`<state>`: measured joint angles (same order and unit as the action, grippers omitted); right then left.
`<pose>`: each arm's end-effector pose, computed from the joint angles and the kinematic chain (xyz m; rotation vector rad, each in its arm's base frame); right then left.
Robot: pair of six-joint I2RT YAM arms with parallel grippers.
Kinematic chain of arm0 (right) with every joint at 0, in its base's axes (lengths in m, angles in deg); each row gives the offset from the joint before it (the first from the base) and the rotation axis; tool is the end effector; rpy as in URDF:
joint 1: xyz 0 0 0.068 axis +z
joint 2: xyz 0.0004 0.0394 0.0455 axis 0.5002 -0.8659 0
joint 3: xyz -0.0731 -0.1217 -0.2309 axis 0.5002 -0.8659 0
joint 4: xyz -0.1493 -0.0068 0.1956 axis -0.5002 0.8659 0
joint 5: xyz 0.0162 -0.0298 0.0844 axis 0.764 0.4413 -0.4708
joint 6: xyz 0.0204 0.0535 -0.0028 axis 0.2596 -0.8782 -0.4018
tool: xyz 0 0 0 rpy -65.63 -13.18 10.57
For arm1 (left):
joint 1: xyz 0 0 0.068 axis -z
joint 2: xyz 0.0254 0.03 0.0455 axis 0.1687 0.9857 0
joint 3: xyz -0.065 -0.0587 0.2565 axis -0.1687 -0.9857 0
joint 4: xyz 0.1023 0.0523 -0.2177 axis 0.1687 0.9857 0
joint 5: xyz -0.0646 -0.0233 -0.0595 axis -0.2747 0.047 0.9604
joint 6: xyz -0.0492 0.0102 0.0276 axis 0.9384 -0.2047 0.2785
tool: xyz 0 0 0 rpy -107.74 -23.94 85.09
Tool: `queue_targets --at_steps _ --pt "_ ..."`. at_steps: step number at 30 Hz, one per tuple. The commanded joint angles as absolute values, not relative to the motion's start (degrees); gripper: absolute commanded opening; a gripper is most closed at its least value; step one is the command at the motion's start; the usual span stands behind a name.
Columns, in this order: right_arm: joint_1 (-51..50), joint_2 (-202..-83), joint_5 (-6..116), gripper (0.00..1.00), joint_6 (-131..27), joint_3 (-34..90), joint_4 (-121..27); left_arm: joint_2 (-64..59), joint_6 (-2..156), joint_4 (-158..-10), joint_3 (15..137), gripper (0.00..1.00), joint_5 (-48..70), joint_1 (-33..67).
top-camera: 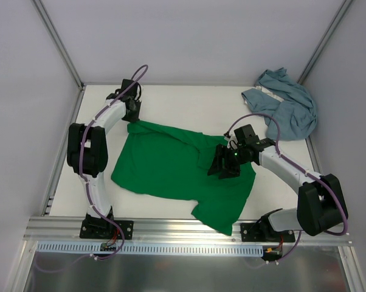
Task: Fold and stack the t-shirts
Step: Fold the flattened tshirt in 1/3 of the way
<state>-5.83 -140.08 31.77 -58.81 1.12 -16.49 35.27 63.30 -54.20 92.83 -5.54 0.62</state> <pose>0.2186 0.1212 0.2152 -0.4460 2.6496 0.9338 0.4212 -0.0711 0.2251 0.2153 2.4609 0.1145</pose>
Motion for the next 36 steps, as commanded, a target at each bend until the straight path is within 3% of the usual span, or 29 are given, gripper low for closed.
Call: queue_targets --at_steps 1,17,36 --pt "-6.19 -139.86 30.56 0.64 -58.36 0.62 -16.69 30.91 62.75 -52.75 95.40 0.00 -7.35 1.36" --pt "-6.11 -139.51 30.21 0.64 -59.06 0.53 -17.13 22.48 61.69 -53.63 86.79 0.01 -11.91 4.26" --pt "-6.10 -134.42 29.86 0.64 -58.89 0.44 -15.64 21.42 71.44 -52.84 73.87 0.00 -32.57 6.81"
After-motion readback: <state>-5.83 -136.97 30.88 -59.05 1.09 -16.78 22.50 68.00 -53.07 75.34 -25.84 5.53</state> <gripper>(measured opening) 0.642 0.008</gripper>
